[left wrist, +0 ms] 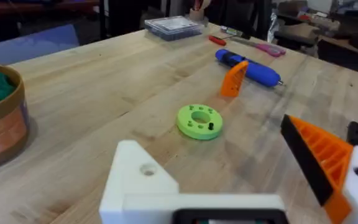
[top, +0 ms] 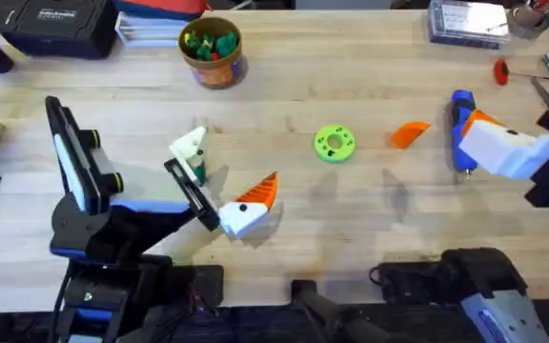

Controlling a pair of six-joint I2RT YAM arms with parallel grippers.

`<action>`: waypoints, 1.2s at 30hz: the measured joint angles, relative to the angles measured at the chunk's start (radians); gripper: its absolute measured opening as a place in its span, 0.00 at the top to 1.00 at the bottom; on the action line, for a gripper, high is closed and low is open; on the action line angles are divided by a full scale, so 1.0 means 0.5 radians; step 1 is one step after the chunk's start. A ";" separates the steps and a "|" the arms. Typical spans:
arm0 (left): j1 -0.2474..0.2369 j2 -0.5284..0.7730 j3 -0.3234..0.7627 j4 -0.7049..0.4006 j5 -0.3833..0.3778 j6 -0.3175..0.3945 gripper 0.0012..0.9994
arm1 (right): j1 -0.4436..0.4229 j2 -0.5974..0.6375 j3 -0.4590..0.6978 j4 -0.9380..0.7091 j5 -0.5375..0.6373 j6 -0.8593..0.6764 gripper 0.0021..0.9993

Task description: Pick up the gripper from the table and insert it into the empty holder that is missing its gripper. Then pick up a screw, insert it into the mounting hole, and use the screwdriver to tighten it. Finally, clean up the table by picking up the vegetable and placing it into the bucket.

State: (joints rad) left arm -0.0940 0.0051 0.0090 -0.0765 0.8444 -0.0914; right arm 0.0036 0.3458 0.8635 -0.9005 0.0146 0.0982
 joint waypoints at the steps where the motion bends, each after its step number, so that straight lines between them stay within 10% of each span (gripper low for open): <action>1: 0.000 0.000 0.000 -0.002 0.014 0.000 0.01 | 0.000 0.000 0.000 0.000 0.000 0.000 0.01; 36: 0.000 0.000 0.001 -0.005 0.055 0.001 0.01 | 0.000 0.002 0.000 0.005 -0.001 -0.001 0.01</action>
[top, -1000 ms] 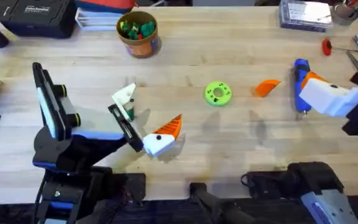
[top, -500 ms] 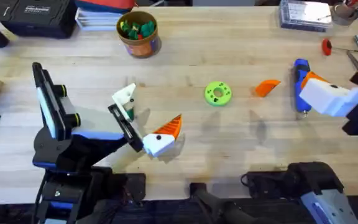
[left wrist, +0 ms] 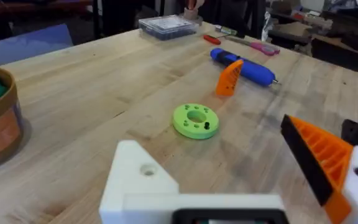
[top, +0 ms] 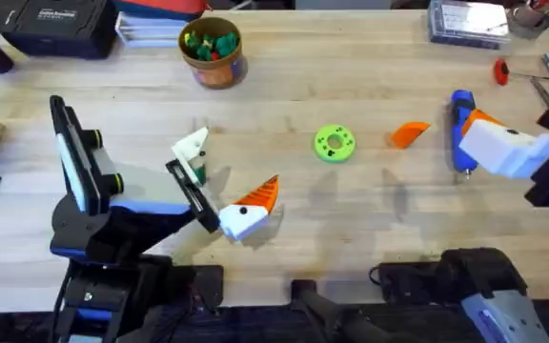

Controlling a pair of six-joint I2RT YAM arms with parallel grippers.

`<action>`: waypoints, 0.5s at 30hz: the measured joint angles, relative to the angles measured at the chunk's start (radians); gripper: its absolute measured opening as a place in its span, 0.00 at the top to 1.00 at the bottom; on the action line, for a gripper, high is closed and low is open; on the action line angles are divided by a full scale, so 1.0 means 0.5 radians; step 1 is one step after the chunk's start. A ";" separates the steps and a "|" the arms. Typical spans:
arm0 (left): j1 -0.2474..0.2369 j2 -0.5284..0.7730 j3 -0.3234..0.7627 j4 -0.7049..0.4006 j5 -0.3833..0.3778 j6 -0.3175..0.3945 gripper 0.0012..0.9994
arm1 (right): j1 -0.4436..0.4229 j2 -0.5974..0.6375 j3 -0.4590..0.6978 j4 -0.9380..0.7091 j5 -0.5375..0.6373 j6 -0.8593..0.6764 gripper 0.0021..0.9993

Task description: Pick up the gripper from the table and insert it into the empty holder that is missing its gripper. Then pick up a screw, insert it into the mounting hole, and use the screwdriver to tighten it. Finally, clean up the table by picking up the vegetable and placing it into the bucket.

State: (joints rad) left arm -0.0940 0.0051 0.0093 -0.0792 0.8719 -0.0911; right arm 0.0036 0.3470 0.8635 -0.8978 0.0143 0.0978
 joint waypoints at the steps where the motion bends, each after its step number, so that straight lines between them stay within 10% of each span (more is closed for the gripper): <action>1: 0.000 0.000 -0.001 0.000 0.000 -0.001 0.01 | 0.000 0.008 0.000 -0.001 0.000 0.000 0.01; 15: 0.000 0.001 0.000 0.000 0.000 -0.001 0.01 | 0.000 1.087 0.324 -0.291 -0.024 -0.449 0.01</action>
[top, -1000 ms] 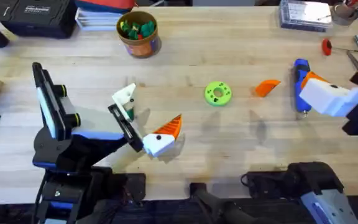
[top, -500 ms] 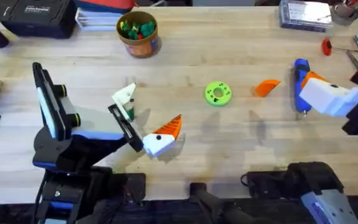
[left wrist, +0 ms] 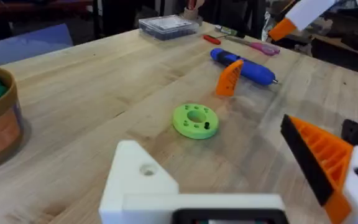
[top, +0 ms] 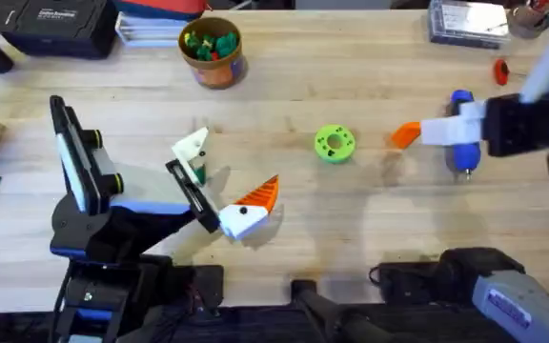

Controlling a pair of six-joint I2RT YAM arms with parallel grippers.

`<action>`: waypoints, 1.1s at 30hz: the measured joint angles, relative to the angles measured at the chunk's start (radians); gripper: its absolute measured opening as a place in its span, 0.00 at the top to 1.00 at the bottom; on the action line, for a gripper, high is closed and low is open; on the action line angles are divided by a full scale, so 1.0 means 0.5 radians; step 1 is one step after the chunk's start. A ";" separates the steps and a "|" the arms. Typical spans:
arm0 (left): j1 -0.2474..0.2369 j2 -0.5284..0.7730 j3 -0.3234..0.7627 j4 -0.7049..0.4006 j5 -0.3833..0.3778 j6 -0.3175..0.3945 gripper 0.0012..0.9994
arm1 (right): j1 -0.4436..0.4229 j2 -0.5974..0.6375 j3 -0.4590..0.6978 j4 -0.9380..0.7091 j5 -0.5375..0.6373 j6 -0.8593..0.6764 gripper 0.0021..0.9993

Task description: Pick up the gripper from the table and insert it into the empty holder that is missing its gripper. Then pick up a screw, insert it into the mounting hole, and use the screwdriver to tighten it. Finally, clean up the table by picking up the vegetable and placing it into the bucket.

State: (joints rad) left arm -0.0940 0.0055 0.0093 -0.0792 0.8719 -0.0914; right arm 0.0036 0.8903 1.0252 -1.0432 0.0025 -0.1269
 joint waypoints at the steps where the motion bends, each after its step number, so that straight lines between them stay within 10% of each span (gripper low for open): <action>1: 0.000 0.000 0.000 0.000 0.000 0.001 0.01 | 0.000 0.076 0.012 -0.004 0.014 -0.023 0.01; 15: 0.000 0.000 0.000 0.000 0.000 0.000 0.01 | 0.000 1.001 0.020 0.187 0.122 -0.375 0.01; 33: 0.000 -0.001 0.000 0.000 0.000 0.000 0.01 | 0.000 1.154 0.021 0.308 0.130 -0.488 0.83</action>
State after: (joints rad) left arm -0.0940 0.0052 0.0093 -0.0792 0.8719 -0.0914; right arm 0.0037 1.4673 1.0355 -0.8890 0.0673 -0.3709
